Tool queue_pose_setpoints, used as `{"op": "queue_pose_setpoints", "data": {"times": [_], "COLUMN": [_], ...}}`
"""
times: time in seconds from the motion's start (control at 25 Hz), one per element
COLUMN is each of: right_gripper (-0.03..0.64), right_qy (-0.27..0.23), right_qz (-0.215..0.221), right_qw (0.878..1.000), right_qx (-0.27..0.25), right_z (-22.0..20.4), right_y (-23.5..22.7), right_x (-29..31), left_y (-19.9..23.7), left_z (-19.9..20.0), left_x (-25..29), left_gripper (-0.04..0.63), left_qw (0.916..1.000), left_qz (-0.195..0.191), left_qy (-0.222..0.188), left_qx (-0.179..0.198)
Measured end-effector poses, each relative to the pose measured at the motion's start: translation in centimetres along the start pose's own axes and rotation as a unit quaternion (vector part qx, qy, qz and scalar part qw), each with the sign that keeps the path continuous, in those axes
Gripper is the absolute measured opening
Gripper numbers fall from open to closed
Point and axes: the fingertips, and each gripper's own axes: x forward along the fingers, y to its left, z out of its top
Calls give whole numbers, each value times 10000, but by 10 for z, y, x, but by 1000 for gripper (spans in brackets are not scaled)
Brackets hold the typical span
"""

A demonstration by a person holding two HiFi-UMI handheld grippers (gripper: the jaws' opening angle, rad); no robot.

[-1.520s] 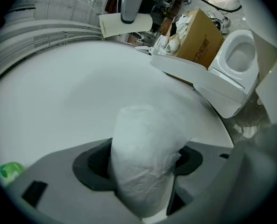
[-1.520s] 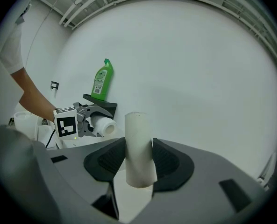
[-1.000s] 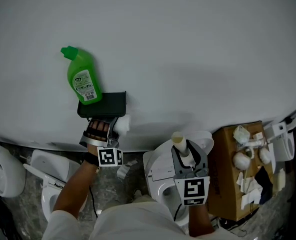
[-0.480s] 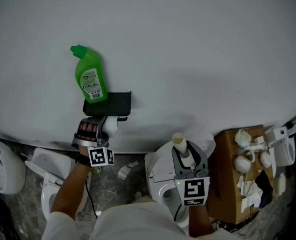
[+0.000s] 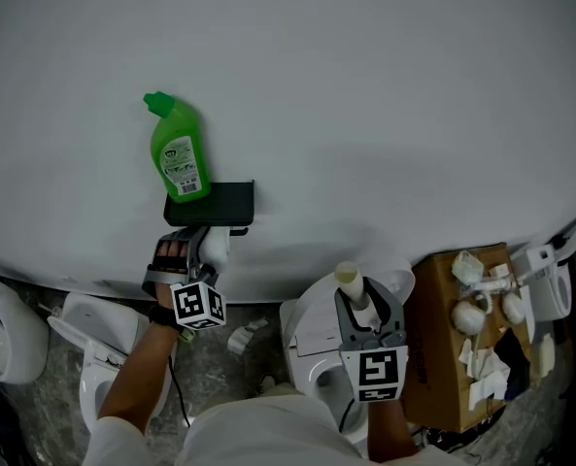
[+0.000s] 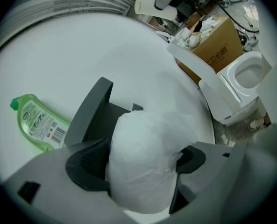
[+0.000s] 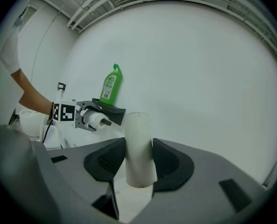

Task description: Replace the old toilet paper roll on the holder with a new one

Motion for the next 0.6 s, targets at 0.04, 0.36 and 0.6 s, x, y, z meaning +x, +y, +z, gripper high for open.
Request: {"op": "queue_pose_setpoints", "data": {"times": [0.04, 0.36, 0.6], "right_gripper": [181, 181, 181], "right_qy": [-7, -1, 15], "right_qz": [5, 120, 162], "right_qw": [10000, 9999, 9998], "right_qx": [-5, -86, -146], "right_z": [1, 8, 17], "right_y": [2, 26, 41], "right_x": [-1, -12, -21], "left_y": [-1, -14, -27], "left_z": [1, -2, -8], "left_x": [-3, -32, -43], "left_gripper": [374, 396, 462], "left_qw": [9999, 9987, 9950], "left_qz": [-46, -229, -649], "left_qy": [-19, -66, -87], "left_qx": [-108, -456, -755]}}
